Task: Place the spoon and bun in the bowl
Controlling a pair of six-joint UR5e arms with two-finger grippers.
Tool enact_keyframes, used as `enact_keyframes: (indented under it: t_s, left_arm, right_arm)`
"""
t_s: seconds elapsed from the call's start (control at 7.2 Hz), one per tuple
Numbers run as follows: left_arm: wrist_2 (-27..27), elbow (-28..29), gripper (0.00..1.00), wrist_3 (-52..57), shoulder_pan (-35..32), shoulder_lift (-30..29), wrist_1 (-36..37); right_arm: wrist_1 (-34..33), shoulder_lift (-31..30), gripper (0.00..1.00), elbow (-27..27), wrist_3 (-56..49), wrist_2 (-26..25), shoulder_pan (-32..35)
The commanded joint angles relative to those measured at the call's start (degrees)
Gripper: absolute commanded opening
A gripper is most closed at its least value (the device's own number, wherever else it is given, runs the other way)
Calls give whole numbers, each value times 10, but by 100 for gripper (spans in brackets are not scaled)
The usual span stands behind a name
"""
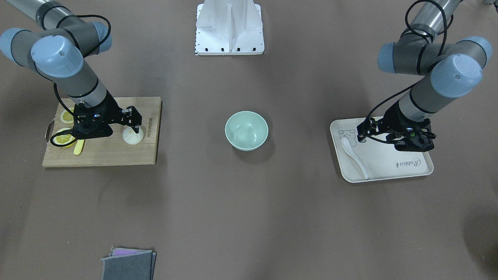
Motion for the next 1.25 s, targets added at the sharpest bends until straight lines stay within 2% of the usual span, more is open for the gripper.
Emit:
enact_keyframes:
  t_s: [0.0, 0.14, 0.42, 0.56, 0.69, 0.97, 1.11]
  left_arm:
    - [1, 1, 97, -1, 0, -5, 0]
    - [1, 2, 97, -1, 0, -6, 0]
    - [1, 11, 97, -24, 1, -19, 1]
    - [1, 15, 97, -26, 0, -20, 1]
    - [5, 28, 97, -24, 0, -20, 0]
    - [30, 58, 97, -24, 0, -29, -1]
    - [30, 71, 97, -25, 0, -36, -1]
  right_arm:
    - [13, 2, 34, -12, 2, -2, -7]
    - [13, 1, 4, -9, 1, 1, -7]
    - [10, 2, 0, 0, 2, 8, -7]
    - [0, 8, 0, 27, 2, 11, -8]
    - [-6, 39, 0, 32, 45, 11, -10]
    - [-56, 183, 0, 3, 164, 3, -39]
    - [-56, 238, 0, -28, 212, -27, -66]
